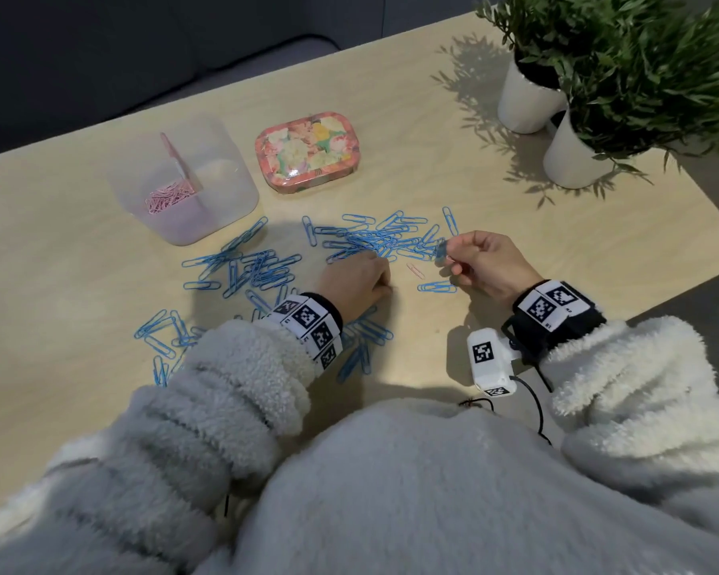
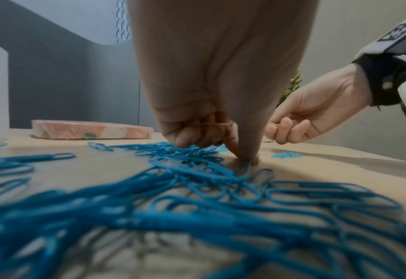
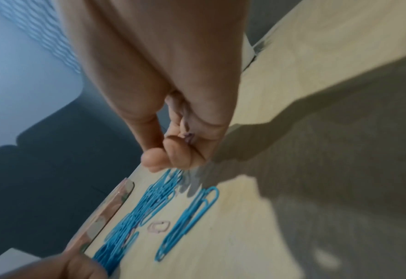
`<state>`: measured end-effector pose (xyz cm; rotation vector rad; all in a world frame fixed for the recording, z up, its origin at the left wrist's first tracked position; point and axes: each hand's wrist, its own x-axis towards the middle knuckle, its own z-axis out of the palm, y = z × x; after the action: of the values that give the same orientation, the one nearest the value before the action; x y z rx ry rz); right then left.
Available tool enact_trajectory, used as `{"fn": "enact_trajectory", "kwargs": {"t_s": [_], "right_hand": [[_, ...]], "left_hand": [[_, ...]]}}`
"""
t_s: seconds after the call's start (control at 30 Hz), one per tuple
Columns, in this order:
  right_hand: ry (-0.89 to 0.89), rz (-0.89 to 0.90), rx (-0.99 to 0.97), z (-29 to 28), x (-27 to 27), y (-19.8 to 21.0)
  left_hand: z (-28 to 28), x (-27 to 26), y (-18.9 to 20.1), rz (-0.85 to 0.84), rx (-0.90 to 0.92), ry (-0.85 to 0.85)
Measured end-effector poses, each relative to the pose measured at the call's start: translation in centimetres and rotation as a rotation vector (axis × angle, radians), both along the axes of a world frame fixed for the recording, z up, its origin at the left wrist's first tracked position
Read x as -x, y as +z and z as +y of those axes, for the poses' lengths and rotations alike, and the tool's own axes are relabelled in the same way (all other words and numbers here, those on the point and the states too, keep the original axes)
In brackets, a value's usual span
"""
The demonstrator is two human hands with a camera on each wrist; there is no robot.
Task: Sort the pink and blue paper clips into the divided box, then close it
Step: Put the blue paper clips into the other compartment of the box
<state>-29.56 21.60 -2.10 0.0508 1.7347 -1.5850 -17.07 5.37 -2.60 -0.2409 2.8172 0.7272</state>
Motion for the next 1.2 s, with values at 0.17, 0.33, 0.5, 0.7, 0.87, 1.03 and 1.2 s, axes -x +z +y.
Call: {"fn": "enact_trajectory", "kwargs": {"t_s": [0.17, 0.33, 0.5, 0.7, 0.87, 1.03, 1.2], "right_hand": [[0.18, 0.434, -0.311, 0.7, 0.7, -0.8], [0.251, 0.505, -0.357, 0.0, 0.4, -0.5], [0.507, 0.568, -0.455, -2.1, -0.6, -1.4], [0.768, 0.75, -0.637, -3.9, -0.9, -1.1], [0.738, 0.587, -0.52, -3.8, -0.6, -0.3], [0.373, 0.149, -0.115, -3.9, 0.1, 0.4], [0.268, 0.371, -0.207, -5.1, 2.0, -0.2]], "left_hand": [[-0.3, 0.3, -0.2, -0.03, -0.041, -0.029], [-0.7, 0.4, -0.5, 0.04, -0.087, 0.008], [-1.6, 1.8, 0.2, 0.121, -0.388, 0.379], [-3.5, 3.1, 0.1, 0.119, -0.65, 0.711], [-3.5, 2.9, -0.5, 0.054, -0.234, 0.383], [-5.7, 2.6, -0.1, 0.095, -0.069, 0.372], [-5.0, 2.7, 0.2, 0.107, -0.108, 0.296]]}}
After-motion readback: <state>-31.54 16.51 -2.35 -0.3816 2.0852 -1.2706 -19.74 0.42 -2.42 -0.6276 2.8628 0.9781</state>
